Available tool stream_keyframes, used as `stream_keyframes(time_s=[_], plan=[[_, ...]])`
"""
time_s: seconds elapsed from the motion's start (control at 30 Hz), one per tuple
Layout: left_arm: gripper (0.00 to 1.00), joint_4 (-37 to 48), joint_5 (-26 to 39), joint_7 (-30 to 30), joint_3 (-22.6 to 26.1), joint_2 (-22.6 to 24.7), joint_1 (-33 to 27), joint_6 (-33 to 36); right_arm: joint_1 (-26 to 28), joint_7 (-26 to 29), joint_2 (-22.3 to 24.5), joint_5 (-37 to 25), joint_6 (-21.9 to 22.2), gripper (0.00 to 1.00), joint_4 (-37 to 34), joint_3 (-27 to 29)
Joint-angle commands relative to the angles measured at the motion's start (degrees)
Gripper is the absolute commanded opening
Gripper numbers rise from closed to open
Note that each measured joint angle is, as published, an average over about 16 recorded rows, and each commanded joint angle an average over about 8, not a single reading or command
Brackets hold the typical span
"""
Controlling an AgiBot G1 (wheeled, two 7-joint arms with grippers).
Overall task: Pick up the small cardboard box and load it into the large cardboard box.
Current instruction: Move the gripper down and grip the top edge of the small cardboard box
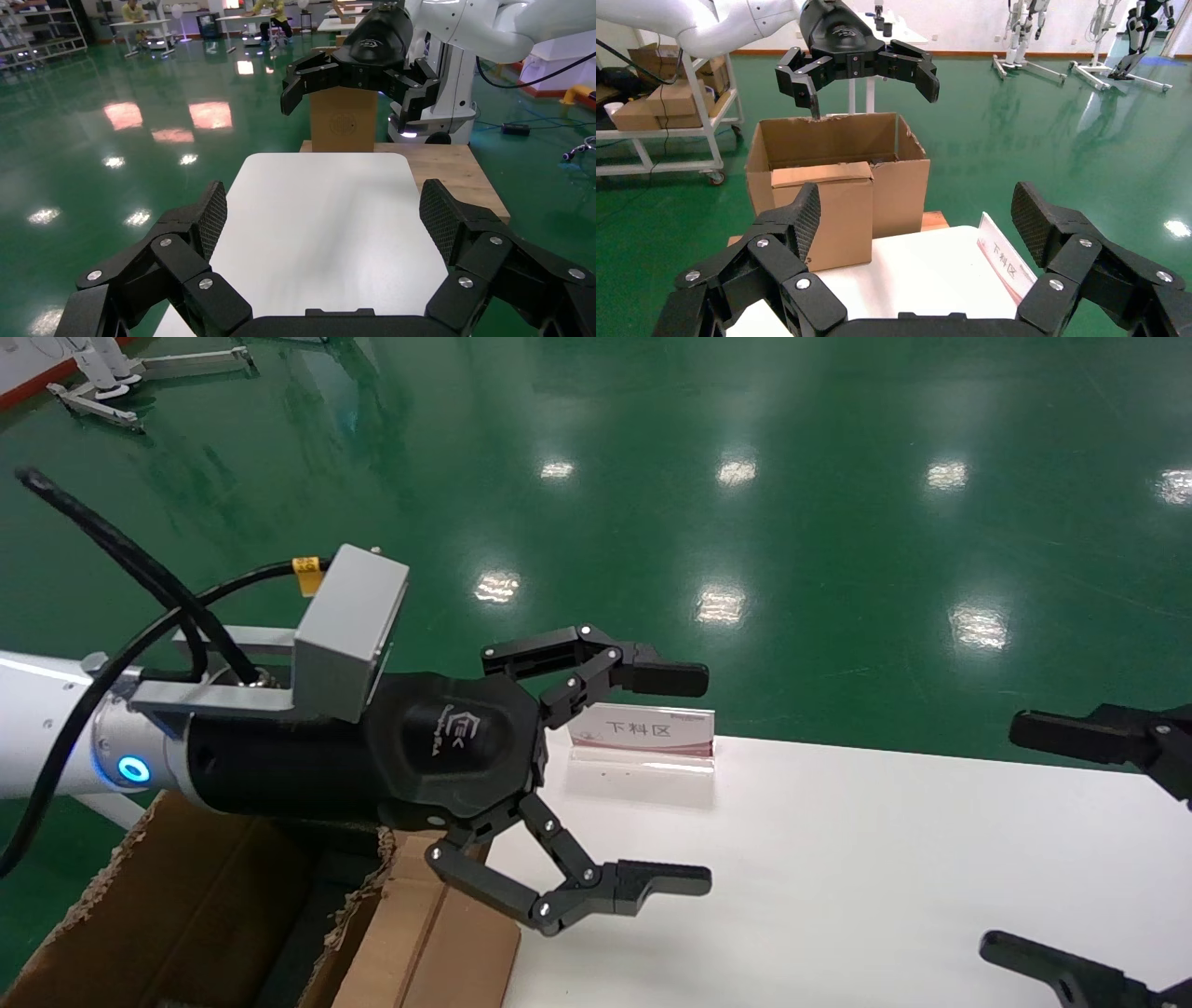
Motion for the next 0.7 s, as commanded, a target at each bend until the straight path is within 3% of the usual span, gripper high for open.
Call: stream_keyframes(time_s=[0.03, 0.7], plan=[[1.0, 0.0, 0.0, 0.0, 0.0, 0.0, 0.0, 0.0, 0.0, 0.0, 0.0, 0.0, 0.0, 1.0, 0.0, 0.0], [1.0, 0.0, 0.1, 0.0, 0.0, 0.0, 0.0, 0.0, 0.0, 0.0, 0.0, 0.0, 0.0, 1.0, 0.0, 0.0]])
